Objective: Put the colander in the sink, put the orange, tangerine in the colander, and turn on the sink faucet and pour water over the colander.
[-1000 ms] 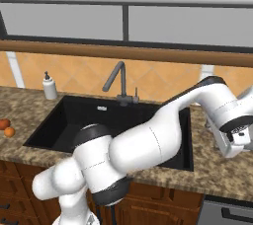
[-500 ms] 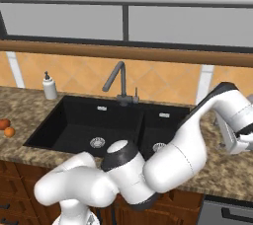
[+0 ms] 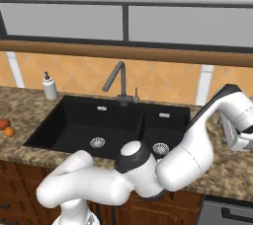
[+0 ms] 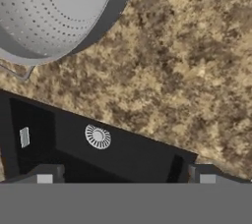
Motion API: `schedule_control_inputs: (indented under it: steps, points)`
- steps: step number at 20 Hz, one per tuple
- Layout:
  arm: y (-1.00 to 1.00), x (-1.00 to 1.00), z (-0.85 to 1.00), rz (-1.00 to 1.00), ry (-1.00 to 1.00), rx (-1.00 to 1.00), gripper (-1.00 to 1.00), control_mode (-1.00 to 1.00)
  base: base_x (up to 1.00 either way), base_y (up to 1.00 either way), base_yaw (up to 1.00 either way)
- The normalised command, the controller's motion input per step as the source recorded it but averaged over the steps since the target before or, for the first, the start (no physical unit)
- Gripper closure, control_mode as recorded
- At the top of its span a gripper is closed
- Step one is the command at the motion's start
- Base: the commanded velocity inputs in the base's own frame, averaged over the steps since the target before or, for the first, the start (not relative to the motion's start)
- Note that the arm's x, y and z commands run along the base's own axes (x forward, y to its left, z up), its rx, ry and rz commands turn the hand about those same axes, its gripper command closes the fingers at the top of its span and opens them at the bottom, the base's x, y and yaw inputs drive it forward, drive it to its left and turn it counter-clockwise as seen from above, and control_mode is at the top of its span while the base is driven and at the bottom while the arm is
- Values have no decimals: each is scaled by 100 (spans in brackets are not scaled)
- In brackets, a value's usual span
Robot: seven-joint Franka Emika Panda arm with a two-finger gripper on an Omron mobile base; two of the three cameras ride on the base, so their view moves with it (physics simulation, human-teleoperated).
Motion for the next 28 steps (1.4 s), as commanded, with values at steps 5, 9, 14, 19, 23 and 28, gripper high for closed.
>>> schedule_control_inputs:
  steps: [5, 9, 14, 19, 23, 28]
  points:
    - [-14, 26, -21, -19, 0, 0, -100, -100, 0, 0, 0]
    - [-16, 24, -29, -23, 0, 0, -100, -100, 0, 0, 0]
    - [-10, 24, -39, -23, 0, -4, -100, -100, 0, 0, 0]
    - [-11, 26, -27, -22, 0, -2, -100, -100, 0, 0, 0]
    - [-8, 26, -28, -21, 0, -3, -100, -100, 0, 0, 0]
    - [-9, 27, -33, -19, 0, -3, -100, -100, 0, 0, 0]
